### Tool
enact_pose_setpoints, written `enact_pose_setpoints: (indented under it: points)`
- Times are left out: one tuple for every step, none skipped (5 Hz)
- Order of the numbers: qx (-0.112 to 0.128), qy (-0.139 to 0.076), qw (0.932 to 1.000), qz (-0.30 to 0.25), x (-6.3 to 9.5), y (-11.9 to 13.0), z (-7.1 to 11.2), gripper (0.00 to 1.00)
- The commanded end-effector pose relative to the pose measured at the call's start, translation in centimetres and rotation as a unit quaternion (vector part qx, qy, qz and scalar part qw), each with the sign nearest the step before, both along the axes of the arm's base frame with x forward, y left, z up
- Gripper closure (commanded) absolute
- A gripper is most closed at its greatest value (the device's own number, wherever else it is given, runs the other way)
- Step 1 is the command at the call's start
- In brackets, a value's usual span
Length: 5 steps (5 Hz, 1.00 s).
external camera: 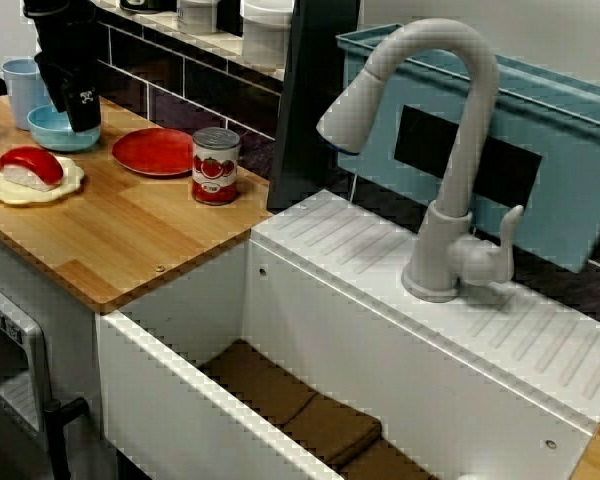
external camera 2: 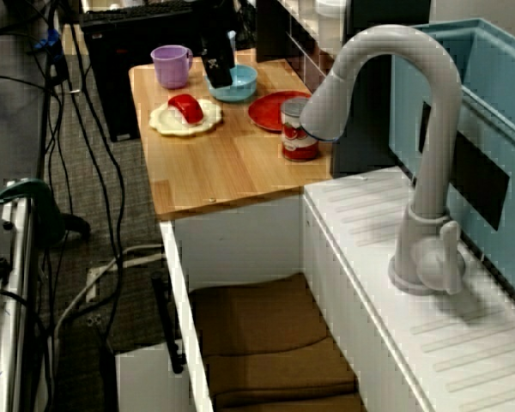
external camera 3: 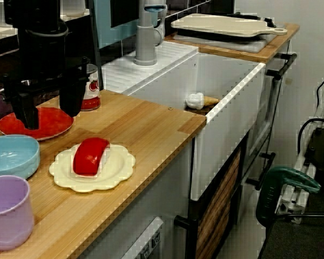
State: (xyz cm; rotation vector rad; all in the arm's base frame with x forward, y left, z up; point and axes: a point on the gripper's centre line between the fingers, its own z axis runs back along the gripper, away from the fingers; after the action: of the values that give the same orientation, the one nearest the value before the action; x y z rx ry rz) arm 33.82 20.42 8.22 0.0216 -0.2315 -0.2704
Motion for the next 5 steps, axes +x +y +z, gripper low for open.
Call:
enact_pose_setpoints:
  points:
    - [0.024,-0.034,0.9912,-0.126,-0.8,-0.8,3.0,0.00]
    - [0.028,-0.036,0.9676,-0.249,-1.3,-1.8,2.8,0.00]
    - [0.037,-0.021,0.9354,-0.351,-1.9,-2.8,2.4,0.00]
    - [0.036,-0.009,0.9153,-0.401,-2.1,-2.8,2.6,0.00]
    - [0.044,0.001,0.8984,-0.437,-2.3,-2.6,2.3,0.00]
